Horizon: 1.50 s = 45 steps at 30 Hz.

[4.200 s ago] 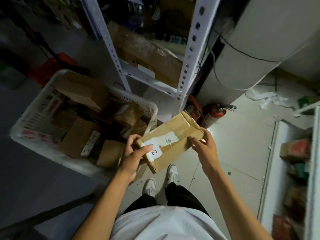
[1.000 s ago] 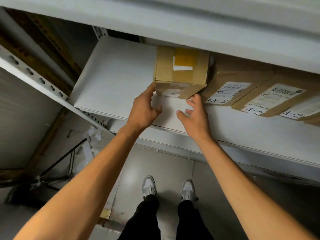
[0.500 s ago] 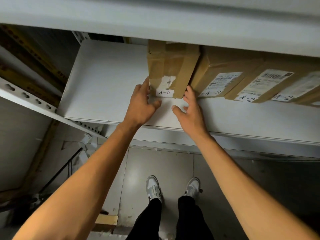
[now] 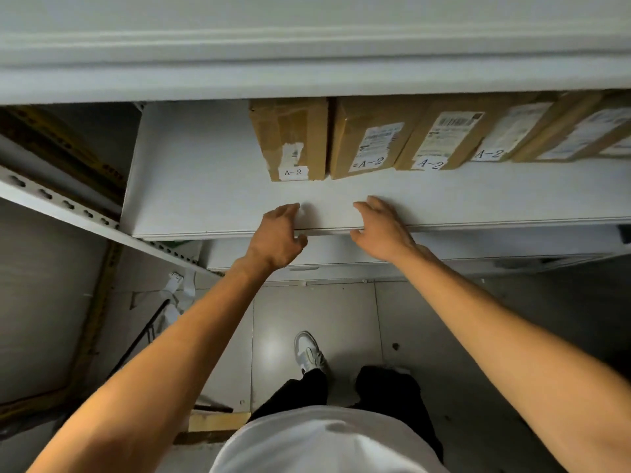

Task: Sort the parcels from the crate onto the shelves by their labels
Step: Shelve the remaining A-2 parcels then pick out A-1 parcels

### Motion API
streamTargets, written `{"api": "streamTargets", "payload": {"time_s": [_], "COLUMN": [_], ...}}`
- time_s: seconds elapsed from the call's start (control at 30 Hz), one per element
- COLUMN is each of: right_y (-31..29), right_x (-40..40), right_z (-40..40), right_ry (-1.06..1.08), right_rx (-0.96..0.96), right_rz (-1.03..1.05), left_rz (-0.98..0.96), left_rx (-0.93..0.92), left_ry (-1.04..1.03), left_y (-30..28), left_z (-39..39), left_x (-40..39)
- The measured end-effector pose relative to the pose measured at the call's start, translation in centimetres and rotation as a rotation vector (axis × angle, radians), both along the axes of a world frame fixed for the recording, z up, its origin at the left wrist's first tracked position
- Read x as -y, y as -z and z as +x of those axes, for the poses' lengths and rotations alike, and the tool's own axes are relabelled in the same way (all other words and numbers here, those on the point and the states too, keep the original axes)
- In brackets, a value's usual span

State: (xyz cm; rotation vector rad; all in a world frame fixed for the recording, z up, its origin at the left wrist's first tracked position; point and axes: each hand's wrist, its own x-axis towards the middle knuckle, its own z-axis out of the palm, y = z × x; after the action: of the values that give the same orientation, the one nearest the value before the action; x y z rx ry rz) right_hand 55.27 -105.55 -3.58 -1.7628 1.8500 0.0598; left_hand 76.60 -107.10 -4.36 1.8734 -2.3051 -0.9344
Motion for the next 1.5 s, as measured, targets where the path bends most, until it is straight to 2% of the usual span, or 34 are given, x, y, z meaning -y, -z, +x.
{"api": "streamTargets", "payload": {"time_s": [0.2, 0.37, 0.77, 1.1, 1.3, 1.43, 1.5], "right_y": [-1.5, -2.4, -2.3, -1.3, -1.7, -1.5, -1.3], "right_x": [-4.2, -8.9, -23.5, -39.5, -46.9, -51.2, -53.2], "right_z": [-6.7, -14.1, -29.4, -37.0, -39.6, -40.8, -41.6], "right_ry": [-0.013, 0.185, 0.598, 0.977, 1.299, 1.51, 1.689], "right_rx": [-0.16, -0.164, -0.204, -0.268, -0.264, -0.222, -0.181], "right_rz": [-0.031, -0.055, -0.106, -0.029, -0.086, -0.11, -0.141], "left_rz": [0.017, -0.038, -0.161, -0.281, -0.295, -0.234, -0.19], "left_rx": [0.219, 0.319, 0.322, 0.248, 0.167, 0.129, 0.081], "left_ry": [0.316, 0.554, 1.032, 1.461, 1.727, 1.885, 1.951], "left_y": [-0.8, -2.3, -4.6, -4.9, -4.0, -3.9, -3.9], "left_z": [-6.4, -15.7, -38.5, -54.8, -63.1, -68.8, -71.7], "left_x": [0.7, -0.7, -9.7, -20.3, -26.8, -31.8, -34.4]}}
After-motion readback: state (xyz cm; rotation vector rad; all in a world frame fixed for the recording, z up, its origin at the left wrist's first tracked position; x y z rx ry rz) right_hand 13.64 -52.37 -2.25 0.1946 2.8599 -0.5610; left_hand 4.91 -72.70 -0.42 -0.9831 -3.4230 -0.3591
